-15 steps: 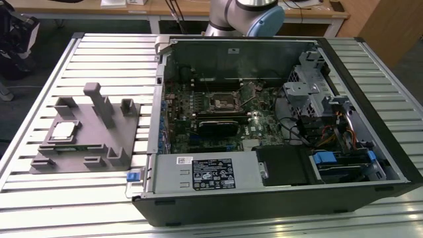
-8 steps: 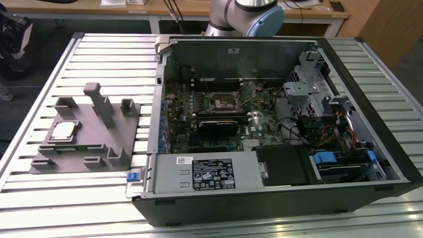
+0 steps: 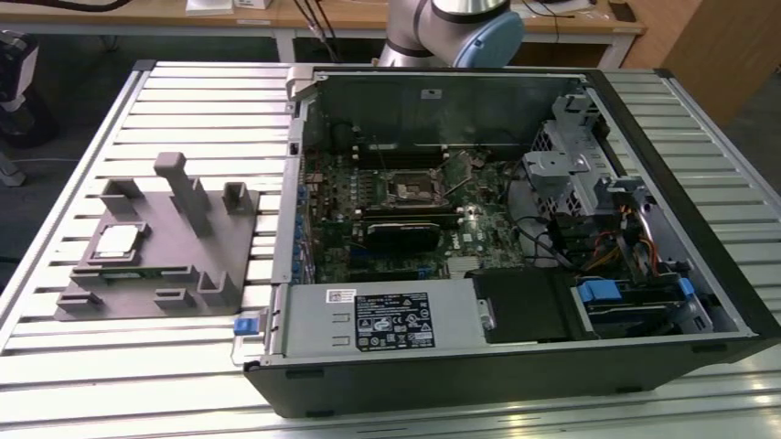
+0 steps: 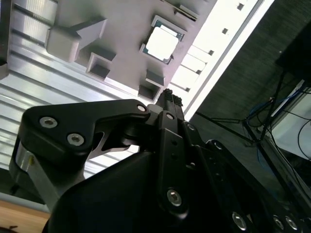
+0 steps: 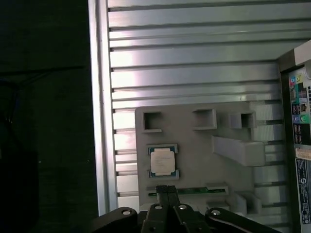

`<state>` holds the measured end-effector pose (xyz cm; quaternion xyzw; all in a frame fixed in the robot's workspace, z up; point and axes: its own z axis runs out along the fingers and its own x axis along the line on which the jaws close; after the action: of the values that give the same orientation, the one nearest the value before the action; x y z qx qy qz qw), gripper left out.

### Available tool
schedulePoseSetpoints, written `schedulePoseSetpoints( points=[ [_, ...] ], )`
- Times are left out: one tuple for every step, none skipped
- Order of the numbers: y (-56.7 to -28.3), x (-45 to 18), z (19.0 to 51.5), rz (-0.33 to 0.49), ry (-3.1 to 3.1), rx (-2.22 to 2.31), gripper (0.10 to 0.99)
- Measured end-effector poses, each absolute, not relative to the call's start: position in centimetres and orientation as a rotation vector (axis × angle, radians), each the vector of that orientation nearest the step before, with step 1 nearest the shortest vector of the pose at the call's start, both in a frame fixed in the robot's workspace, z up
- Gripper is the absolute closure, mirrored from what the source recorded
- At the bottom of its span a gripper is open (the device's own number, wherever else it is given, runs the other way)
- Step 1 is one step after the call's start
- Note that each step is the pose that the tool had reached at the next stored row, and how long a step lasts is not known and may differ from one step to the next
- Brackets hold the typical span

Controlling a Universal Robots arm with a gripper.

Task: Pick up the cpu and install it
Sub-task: 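Reach for the cpu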

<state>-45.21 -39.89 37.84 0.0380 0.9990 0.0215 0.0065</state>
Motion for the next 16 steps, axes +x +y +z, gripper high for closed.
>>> schedulePoseSetpoints(
  points=[
    [-39.9, -45.2, 37.8, 0.067, 3.128, 0.119, 0.980],
    [-39.9, -45.2, 37.6, 0.067, 3.129, 0.119, 0.980],
    [-39.9, -45.2, 37.5, 0.067, 3.130, 0.119, 0.980],
    [-39.9, -45.1, 37.4, 0.067, 3.131, 0.119, 0.980],
    [-39.9, -45.0, 37.3, 0.067, 3.133, 0.119, 0.980],
    [-39.9, -44.9, 37.2, 0.067, 3.136, 0.119, 0.980],
    [-39.9, -44.8, 37.1, 0.067, 3.136, 0.120, 0.980],
    [-39.9, -44.8, 37.0, 0.067, 3.137, 0.120, 0.980],
    [-39.9, -44.7, 36.9, 0.067, 3.137, 0.120, 0.980],
    [-39.9, -44.7, 36.9, 0.067, 3.138, 0.120, 0.980],
    [-39.9, -44.7, 36.8, 0.067, 3.138, 0.120, 0.980],
    [-39.9, -44.7, 36.8, 0.066, 3.139, 0.120, 0.980],
    [-39.9, -44.7, 36.7, 0.066, 3.139, 0.120, 0.980],
    [-39.9, -44.7, 36.7, 0.067, 3.140, 0.120, 0.980],
    [-39.9, -44.7, 36.6, 0.066, 3.141, 0.120, 0.980],
    [-39.9, -44.7, 36.6, 0.066, 3.142, 0.120, 0.980]
  ],
)
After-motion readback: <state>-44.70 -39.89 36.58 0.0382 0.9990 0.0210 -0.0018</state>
